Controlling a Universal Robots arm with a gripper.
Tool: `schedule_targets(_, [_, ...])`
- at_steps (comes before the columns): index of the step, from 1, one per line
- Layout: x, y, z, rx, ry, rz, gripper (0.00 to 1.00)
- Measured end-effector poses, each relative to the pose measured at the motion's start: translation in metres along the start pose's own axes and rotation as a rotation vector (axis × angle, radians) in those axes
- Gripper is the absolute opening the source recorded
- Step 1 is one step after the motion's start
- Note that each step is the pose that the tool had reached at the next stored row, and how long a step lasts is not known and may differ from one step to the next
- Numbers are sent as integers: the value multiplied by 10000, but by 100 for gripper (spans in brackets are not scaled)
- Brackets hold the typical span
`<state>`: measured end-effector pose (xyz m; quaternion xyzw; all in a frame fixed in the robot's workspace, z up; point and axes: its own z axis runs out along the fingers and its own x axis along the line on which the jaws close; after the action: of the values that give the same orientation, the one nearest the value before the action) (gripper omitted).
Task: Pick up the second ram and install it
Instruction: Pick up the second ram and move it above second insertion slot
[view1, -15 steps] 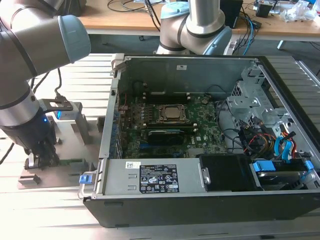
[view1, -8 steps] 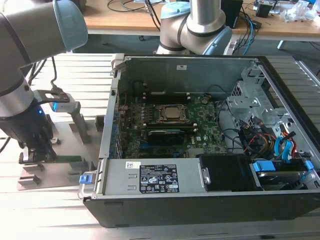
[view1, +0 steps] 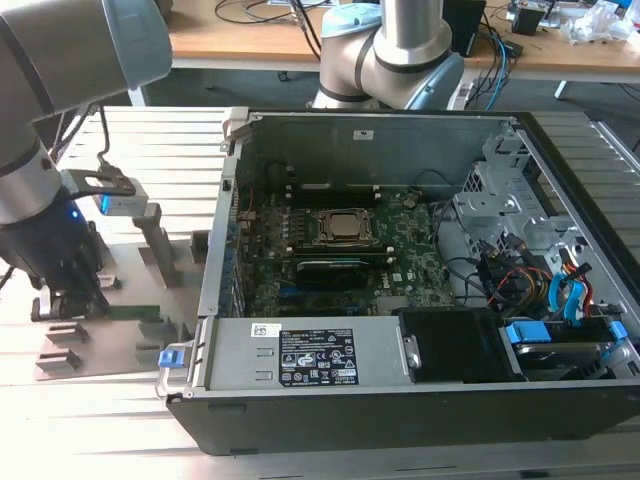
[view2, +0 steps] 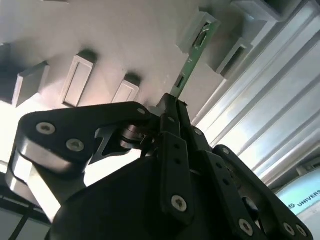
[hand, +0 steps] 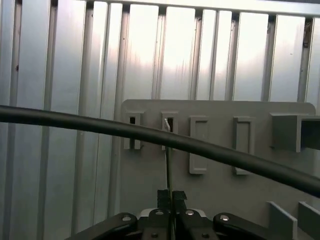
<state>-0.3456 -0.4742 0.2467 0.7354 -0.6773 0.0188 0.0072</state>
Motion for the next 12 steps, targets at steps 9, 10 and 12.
schedule_targets(9, [23,-9,-620,0,1,0,15])
schedule_targets(10, [24,-10,-654,0,1,1,15])
schedule_targets(12, [-5,-15,-768,1,0,0,13])
